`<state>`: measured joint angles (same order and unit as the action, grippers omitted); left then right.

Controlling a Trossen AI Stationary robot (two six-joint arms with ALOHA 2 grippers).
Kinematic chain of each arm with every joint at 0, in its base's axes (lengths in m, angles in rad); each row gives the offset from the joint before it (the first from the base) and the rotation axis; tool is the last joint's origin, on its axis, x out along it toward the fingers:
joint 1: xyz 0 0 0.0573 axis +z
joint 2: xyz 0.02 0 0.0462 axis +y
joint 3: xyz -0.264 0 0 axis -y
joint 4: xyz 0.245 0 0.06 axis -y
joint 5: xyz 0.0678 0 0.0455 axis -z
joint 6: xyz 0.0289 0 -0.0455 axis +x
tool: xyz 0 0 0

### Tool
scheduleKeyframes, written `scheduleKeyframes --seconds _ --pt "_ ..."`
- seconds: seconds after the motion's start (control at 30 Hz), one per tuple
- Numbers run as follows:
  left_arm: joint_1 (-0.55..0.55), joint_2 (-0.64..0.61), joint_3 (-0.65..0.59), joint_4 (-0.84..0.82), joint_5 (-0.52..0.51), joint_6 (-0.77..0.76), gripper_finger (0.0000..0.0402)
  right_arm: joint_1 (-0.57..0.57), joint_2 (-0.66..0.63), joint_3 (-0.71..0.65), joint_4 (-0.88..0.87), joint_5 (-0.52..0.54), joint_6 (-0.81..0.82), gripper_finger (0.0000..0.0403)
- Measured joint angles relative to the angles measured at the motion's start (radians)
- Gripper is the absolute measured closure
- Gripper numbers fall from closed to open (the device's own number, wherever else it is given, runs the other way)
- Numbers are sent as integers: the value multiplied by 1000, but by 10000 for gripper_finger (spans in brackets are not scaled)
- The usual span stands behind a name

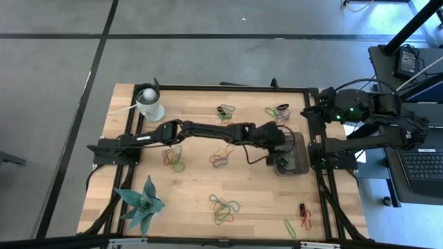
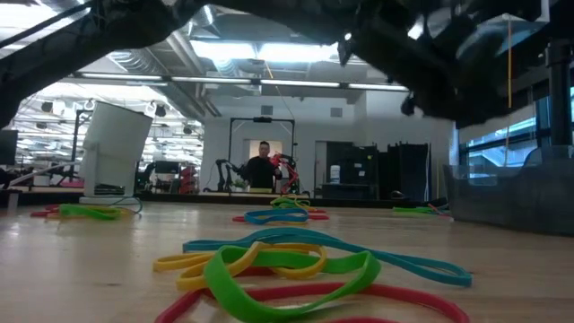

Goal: Pick and place rubber bands into bin
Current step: Put the yellow rubber band into the black bin

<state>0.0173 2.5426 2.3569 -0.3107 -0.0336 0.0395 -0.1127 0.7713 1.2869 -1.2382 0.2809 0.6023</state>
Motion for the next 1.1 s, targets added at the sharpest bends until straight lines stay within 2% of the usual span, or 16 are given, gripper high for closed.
scheduleKeyframes --seconds 0.2,0.3,0.43,0.5,0.7,0.93,1.1 --pt "7 -99 0 -191 2 -29 243 0 -4 0 -60 15 26 283" --pt "16 -137 0 -325 19 -55 290 0 1 0 -64 17 26 283" --pt "37 -171 -1 -509 62 -172 366 0 12 0 -62 37 26 283" --pt "45 -183 -1 -589 87 -205 391 0 19 0 -62 40 26 283" --pt "47 -193 -1 -766 140 -233 400 0 59 0 -61 40 50 283" --pt "24 -192 -36 -1013 30 -155 400 0 150 0 -29 41 47 283" --pt "3 -209 -107 -1044 26 -100 399 0 235 0 15 41 36 283"
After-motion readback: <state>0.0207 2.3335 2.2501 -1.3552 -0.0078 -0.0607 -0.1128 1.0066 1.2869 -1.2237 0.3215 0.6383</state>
